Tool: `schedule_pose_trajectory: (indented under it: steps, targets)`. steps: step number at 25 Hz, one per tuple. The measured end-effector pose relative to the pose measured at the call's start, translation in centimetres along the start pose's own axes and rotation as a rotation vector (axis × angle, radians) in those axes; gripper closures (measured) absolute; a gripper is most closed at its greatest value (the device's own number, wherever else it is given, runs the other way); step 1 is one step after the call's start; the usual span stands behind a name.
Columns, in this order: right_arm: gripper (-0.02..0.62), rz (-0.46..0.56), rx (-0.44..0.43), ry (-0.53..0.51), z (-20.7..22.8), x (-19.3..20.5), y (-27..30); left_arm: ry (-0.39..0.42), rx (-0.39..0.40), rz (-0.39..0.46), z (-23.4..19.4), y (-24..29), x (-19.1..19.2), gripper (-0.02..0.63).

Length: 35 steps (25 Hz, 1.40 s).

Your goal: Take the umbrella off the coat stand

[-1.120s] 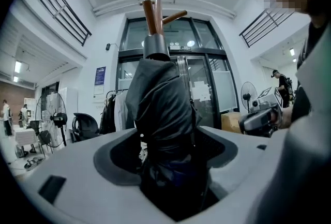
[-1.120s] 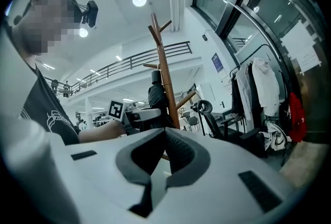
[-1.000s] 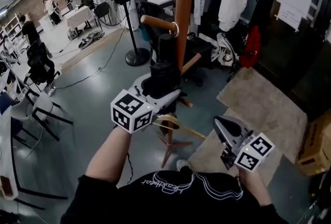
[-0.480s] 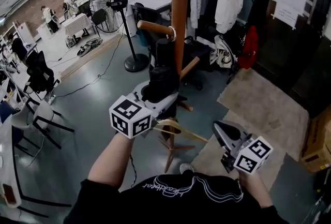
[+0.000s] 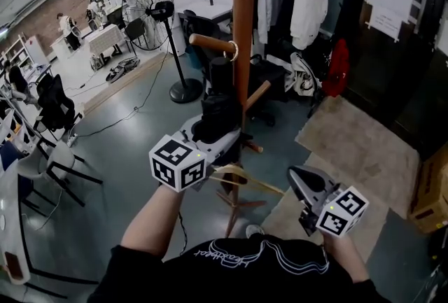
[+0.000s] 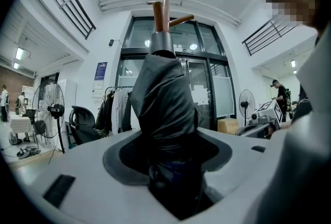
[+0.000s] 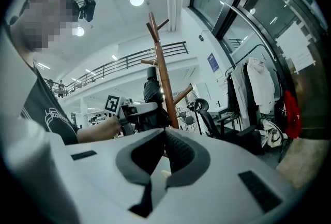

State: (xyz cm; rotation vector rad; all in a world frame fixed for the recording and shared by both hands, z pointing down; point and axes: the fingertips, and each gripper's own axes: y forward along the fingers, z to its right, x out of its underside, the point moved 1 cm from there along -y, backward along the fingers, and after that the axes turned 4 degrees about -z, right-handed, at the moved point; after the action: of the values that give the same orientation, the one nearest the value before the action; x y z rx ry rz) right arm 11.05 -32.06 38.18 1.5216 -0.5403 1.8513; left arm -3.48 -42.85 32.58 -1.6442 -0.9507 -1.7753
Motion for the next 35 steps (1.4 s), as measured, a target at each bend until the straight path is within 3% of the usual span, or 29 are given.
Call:
schedule_pose_trajectory:
  steps: [14,35]
  targets:
    - [0.592,-0.016,-0.008,-0.001,-1.1,-0.1,-0.6,-0.014,-0.022,0.074,0.5,-2.3,-2.4,0.371]
    - [0.592,0.003,-0.103,-0.033,-4.7,-1.5,0.6,-0.036,-0.09,0.142,2.1,-8.7,-3.7,0.371]
